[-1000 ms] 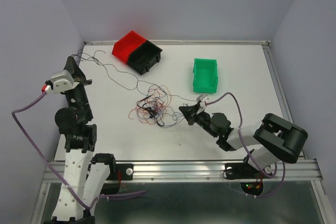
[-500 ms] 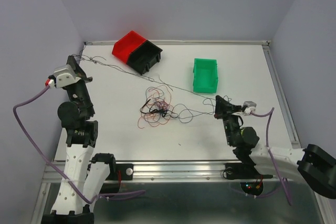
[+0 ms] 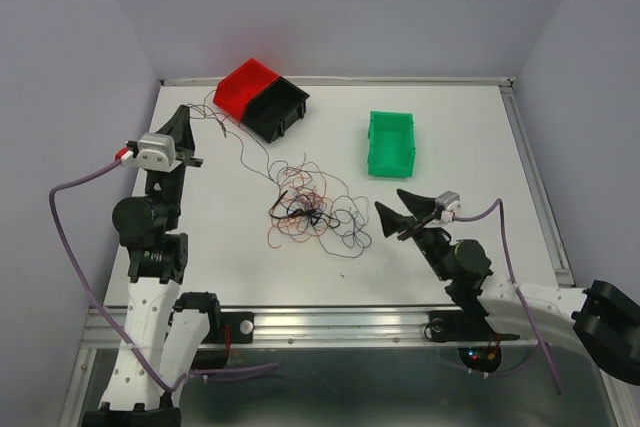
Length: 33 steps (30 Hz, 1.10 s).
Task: Untangle the cables
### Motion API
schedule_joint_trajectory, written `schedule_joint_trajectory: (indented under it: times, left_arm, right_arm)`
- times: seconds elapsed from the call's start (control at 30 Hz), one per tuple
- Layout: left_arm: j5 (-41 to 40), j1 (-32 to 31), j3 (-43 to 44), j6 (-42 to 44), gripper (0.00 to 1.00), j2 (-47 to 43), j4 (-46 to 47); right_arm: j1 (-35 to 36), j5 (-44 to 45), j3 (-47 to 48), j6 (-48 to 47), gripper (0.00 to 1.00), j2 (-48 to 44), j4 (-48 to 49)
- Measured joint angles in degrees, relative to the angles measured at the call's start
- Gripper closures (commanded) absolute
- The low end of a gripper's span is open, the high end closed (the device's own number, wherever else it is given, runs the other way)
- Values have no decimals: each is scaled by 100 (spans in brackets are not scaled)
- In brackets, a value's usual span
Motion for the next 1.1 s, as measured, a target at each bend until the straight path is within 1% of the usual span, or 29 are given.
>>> schedule_joint_trajectory:
  times: [0.07, 0.1, 0.23, 0.3, 0.33, 0.37, 0.47, 0.63, 0.83, 0.97, 1.07, 1.1]
  left_arm:
    - [175, 0, 44, -13, 100, 83, -22]
    - [284, 0, 48, -22, 100, 118, -22]
    - [1073, 0, 50, -96, 100, 234, -103]
    - [1480, 0, 50, -131, 100, 273, -149]
    - [1692, 0, 50, -157, 100, 295, -188]
    - [1930, 0, 50, -205, 100, 293, -216]
    - [2299, 0, 50, -269, 100, 210, -229]
    - [2656, 0, 50, -378, 100, -105, -234]
    - [2953, -2, 83, -476, 100, -315, -201]
    - [3014, -2, 92, -514, 100, -328, -234]
    - [3003, -2, 120, -514, 100, -387, -337]
    - [2990, -2, 131, -514, 100, -420, -363]
  right_arm:
    - [0, -219, -2, -24, 14, 114, -105]
    - [-2, -455, 0, -74, 8, 184, -138]
    - [0, -1556, 15, -170, 5, 597, -192]
    - [0, -2140, 136, -201, 4, 1034, -310]
    - [0, -2282, 201, -212, 4, 1231, -330]
    - [0, -2516, 374, -234, 4, 1543, -398]
    - [0, -2894, 979, -278, 3, 2293, -483]
    - [0, -3193, 1950, -503, 1, 3342, -450]
    - [0, -3475, 3080, -811, 1, 4730, -258]
    - [0, -3412, 3799, -984, 1, 5425, -179]
    - [0, -3202, 4116, -1115, 8, 5786, -125]
    - [0, -3145, 4148, -1139, 13, 5845, -120]
